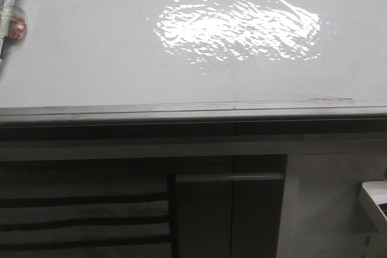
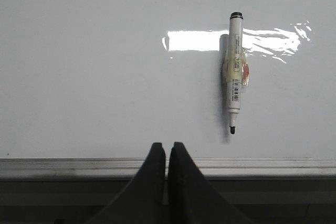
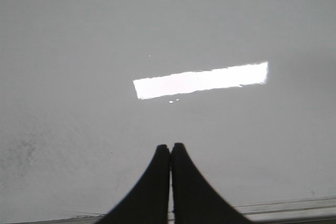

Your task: Write number 9 on whiteboard

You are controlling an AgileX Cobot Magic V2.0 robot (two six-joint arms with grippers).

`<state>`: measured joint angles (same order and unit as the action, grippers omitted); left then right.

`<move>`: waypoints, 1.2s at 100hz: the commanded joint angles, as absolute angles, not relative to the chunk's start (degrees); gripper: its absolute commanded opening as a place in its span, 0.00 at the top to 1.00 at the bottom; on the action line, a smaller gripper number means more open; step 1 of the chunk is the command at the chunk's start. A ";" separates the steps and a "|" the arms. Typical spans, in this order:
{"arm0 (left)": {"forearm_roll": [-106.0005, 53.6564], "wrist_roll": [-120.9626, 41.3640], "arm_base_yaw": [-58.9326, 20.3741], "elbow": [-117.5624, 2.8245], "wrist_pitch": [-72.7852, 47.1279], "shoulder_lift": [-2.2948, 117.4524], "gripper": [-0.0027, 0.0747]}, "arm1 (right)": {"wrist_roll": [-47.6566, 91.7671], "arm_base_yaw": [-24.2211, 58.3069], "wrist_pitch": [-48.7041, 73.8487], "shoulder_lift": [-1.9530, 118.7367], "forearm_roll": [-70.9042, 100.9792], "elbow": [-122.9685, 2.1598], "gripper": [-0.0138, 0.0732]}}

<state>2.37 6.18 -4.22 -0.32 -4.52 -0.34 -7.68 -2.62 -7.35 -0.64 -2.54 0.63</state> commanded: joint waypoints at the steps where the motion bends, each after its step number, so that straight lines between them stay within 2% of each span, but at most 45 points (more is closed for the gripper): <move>1: 1.94 6.54 -4.08 1.31 0.86 -1.86 0.99 | -7.42 -2.85 -12.30 -1.64 -2.62 2.15 0.92; 14: 2.05 6.54 -4.08 0.97 6.72 -1.86 0.99 | -6.56 -2.85 -13.63 -1.64 -2.65 0.66 0.92; 26: 0.78 6.63 -4.08 -2.87 8.42 -1.86 0.99 | -6.56 -2.85 -2.55 -1.03 -2.50 -6.26 0.92; 39: 0.00 6.63 -4.08 -11.57 1.68 -0.16 0.99 | -6.46 -2.74 12.46 3.28 -2.50 -16.75 0.92; 66: 1.41 6.28 -4.08 -30.12 -15.57 12.78 0.99 | -1.23 -2.74 29.25 21.32 -2.50 -34.46 0.92; 88: 3.52 6.28 -4.08 -36.87 -19.39 24.01 0.99 | -1.10 -2.74 31.64 33.12 -2.50 -40.65 0.92; 120: 2.85 6.28 -4.08 -36.84 -19.39 28.22 0.99 | -1.10 -2.74 29.00 38.22 -2.50 -40.65 0.92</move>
